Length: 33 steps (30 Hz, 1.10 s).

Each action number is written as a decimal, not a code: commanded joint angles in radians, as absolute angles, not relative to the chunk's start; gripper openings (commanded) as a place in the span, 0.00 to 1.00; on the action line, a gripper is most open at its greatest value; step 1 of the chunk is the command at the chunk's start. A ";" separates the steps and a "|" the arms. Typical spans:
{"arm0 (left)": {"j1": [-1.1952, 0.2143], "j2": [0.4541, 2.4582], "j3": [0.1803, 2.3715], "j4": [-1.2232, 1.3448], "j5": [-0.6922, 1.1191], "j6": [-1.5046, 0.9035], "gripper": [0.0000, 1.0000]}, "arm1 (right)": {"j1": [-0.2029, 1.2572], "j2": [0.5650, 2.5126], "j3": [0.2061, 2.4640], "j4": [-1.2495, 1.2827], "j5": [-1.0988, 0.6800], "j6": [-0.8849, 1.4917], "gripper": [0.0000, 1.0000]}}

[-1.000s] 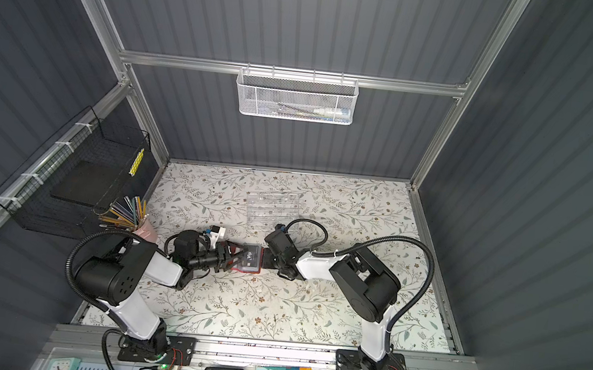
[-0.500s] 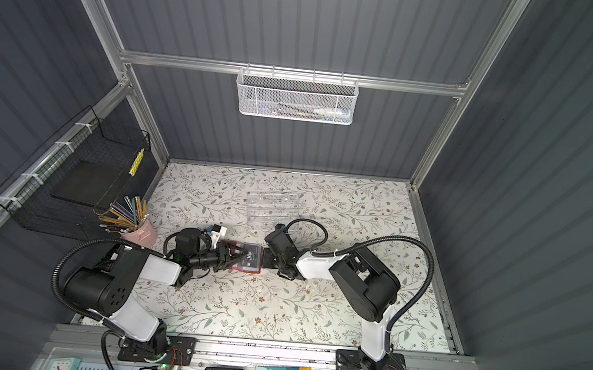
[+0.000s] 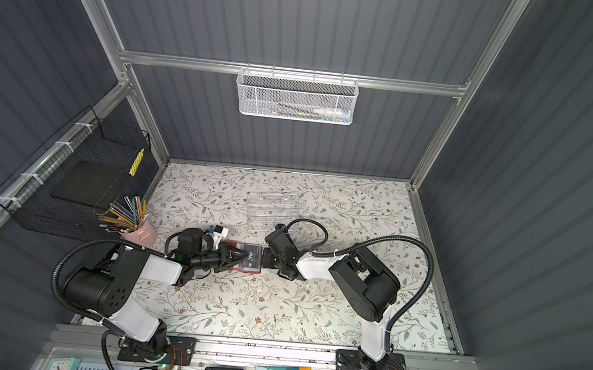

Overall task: Take the credit cards out of the card holder
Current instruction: Take out the credit card from the card slot.

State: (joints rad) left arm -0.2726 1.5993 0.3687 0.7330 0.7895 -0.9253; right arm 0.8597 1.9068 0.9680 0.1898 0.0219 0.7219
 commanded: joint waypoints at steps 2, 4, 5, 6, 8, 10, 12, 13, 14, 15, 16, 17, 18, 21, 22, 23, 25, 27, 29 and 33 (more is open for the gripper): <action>-0.287 1.567 0.393 0.701 0.793 -0.885 0.28 | 0.859 1.966 0.927 0.093 0.008 0.730 0.02; -0.287 1.566 0.397 0.695 0.793 -0.881 0.26 | 0.859 1.965 0.926 0.094 0.009 0.730 0.02; -0.289 1.566 0.398 0.695 0.793 -0.881 0.26 | 0.858 1.966 0.925 0.095 0.007 0.730 0.02; -0.289 1.566 0.398 0.694 0.792 -0.880 0.24 | 0.858 1.965 0.927 0.095 0.005 0.730 0.01; -0.293 1.567 0.400 0.689 0.790 -0.878 0.21 | 0.858 1.966 0.928 0.095 0.006 0.730 0.02; -0.295 1.565 0.402 0.682 0.786 -0.873 0.21 | 0.857 1.967 0.928 0.097 0.006 0.730 0.02; -0.297 1.563 0.405 0.670 0.780 -0.867 0.21 | 0.857 1.966 0.927 0.097 0.006 0.730 0.02; -0.299 1.562 0.405 0.665 0.778 -0.862 0.21 | 0.857 1.966 0.927 0.098 0.006 0.730 0.02; -0.299 1.562 0.406 0.661 0.775 -0.860 0.21 | 0.858 1.964 0.925 0.097 0.006 0.730 0.01; -0.301 1.562 0.407 0.656 0.772 -0.858 0.20 | 0.857 1.966 0.926 0.098 0.006 0.730 0.02; -0.302 1.563 0.408 0.654 0.769 -0.855 0.20 | 0.857 1.966 0.926 0.098 0.006 0.730 0.02; -0.302 1.561 0.408 0.649 0.767 -0.854 0.20 | 0.857 1.966 0.923 0.101 0.005 0.732 0.02; -0.304 1.560 0.411 0.646 0.765 -0.850 0.19 | 0.857 1.965 0.922 0.101 0.005 0.732 0.02; -0.308 1.556 0.414 0.625 0.758 -0.837 0.17 | 0.857 1.965 0.920 0.102 0.005 0.732 0.02; -0.308 1.556 0.416 0.623 0.755 -0.836 0.17 | 0.857 1.965 0.921 0.102 0.005 0.732 0.02; -0.310 1.554 0.417 0.623 0.756 -0.836 0.15 | 0.857 1.965 0.920 0.101 0.005 0.732 0.02; -0.310 1.551 0.419 0.615 0.755 -0.832 0.13 | 0.857 1.965 0.920 0.101 0.005 0.732 0.02; -0.311 1.550 0.420 0.611 0.754 -0.831 0.12 | 0.856 1.965 0.921 0.103 0.005 0.732 0.02; -0.313 1.549 0.421 0.607 0.750 -0.828 0.11 | 0.856 1.965 0.920 0.103 0.004 0.731 0.02; -0.316 1.545 0.421 0.595 0.741 -0.818 0.05 | 0.856 1.964 0.920 0.105 0.003 0.732 0.02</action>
